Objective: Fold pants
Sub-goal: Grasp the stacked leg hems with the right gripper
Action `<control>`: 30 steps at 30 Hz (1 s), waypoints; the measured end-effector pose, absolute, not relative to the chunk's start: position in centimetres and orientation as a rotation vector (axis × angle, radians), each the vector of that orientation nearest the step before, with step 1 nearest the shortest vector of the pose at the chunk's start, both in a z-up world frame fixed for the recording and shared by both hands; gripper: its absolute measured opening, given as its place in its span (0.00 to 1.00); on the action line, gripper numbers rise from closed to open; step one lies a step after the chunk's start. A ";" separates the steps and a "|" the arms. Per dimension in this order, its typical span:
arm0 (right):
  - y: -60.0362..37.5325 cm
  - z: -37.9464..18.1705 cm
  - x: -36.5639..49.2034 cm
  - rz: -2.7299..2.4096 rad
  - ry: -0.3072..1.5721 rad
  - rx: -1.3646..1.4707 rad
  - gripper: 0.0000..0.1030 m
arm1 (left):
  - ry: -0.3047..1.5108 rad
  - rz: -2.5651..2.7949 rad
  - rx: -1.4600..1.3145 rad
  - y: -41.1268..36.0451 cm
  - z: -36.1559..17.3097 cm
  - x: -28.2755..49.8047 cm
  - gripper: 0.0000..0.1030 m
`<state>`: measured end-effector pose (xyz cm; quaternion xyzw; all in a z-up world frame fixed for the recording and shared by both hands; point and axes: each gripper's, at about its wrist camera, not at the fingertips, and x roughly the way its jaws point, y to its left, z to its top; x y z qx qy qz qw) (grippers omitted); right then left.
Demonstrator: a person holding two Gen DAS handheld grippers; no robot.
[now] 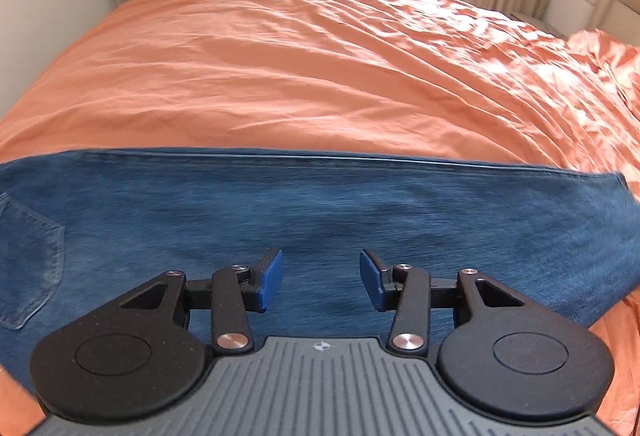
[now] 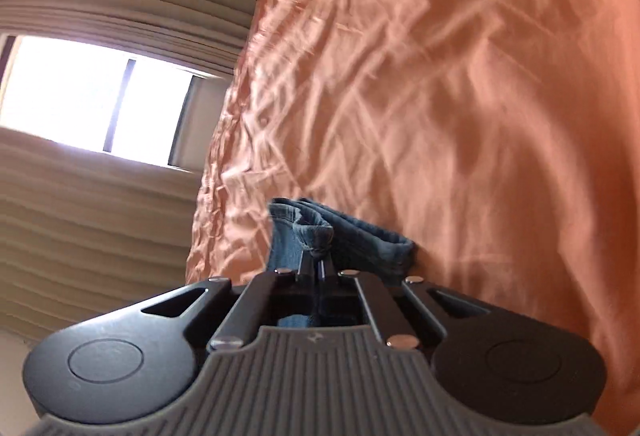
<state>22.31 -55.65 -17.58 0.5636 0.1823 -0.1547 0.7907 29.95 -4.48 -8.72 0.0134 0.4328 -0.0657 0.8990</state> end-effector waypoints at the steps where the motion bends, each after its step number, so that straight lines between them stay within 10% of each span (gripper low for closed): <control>1: -55.5 -17.4 22.3 -0.360 0.409 1.196 0.00 | 0.899 -0.158 0.037 -5.4 -8.9 30.3 0.50; 12: -56.2 -21.0 21.6 -0.427 0.482 1.308 0.00 | 0.945 -0.414 0.181 -17.6 -12.1 35.6 0.49; 16: -56.1 -20.4 20.1 -0.454 0.462 1.319 0.41 | 0.957 -0.425 0.220 -20.5 -13.5 37.4 0.45; 30: -57.1 -24.7 22.0 -0.342 0.451 1.485 0.14 | 0.931 -0.476 0.273 -23.8 -15.9 41.2 0.43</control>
